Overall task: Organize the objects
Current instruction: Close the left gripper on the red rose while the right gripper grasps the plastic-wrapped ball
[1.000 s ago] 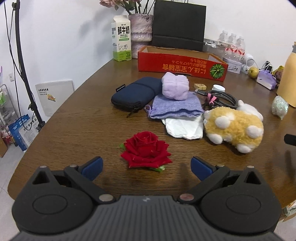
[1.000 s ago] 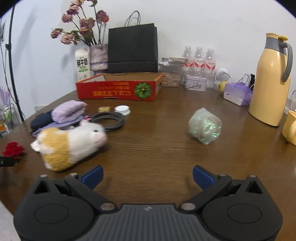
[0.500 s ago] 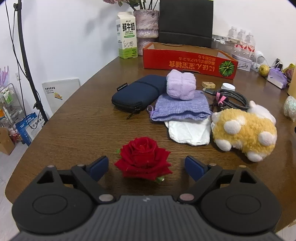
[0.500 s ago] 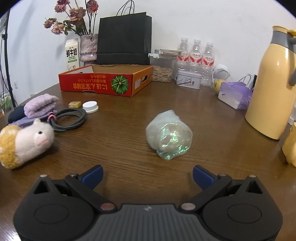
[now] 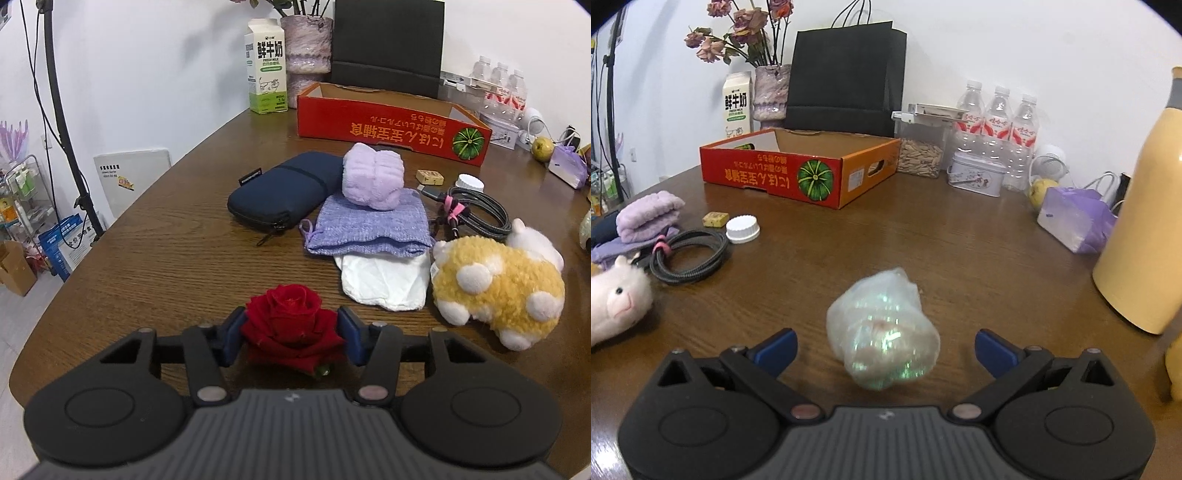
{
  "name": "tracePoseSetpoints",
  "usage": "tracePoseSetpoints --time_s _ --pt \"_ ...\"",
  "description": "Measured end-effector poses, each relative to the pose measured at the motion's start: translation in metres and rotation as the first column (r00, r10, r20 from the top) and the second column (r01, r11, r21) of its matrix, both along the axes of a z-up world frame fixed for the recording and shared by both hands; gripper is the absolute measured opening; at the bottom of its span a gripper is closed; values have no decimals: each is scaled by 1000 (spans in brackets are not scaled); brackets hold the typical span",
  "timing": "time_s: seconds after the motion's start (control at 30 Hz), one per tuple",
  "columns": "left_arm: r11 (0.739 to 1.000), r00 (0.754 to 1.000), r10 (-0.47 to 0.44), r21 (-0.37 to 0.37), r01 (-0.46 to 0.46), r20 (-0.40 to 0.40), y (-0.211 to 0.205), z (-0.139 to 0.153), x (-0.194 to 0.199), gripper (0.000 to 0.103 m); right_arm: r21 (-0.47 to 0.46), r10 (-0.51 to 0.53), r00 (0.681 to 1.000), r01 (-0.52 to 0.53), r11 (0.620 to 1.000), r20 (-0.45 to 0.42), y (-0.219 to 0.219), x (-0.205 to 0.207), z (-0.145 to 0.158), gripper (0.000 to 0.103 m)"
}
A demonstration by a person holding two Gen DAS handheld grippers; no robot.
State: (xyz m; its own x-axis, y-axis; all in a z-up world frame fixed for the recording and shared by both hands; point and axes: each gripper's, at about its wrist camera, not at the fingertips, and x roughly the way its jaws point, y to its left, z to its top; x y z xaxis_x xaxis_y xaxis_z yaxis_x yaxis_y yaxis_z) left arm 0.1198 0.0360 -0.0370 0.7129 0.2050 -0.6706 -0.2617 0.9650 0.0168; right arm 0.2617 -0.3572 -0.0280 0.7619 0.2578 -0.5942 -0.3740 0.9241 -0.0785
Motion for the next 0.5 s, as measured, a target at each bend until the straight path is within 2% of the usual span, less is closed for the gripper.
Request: tracePoseSetpoints --time_s 0.1,0.2,0.27,0.33,0.5 --pt "1000 1000 8 2 -8 -1 0 0 2 54 8 18 1000 -18 1000 -8 0 8 -2 94" --pt "1000 1000 10 3 -10 -4 -1 0 4 54 21 31 999 -31 999 -20 1 13 -5 78" --pt "1000 1000 12 3 -12 -5 -1 1 5 54 30 43 999 -43 999 -30 2 15 -7 63" --pt "1000 1000 13 2 -13 -5 -1 1 5 54 29 47 999 -46 999 -26 2 14 -7 55" --pt "1000 1000 10 1 -10 -5 -1 1 6 52 27 58 998 -57 998 -10 4 10 -6 49"
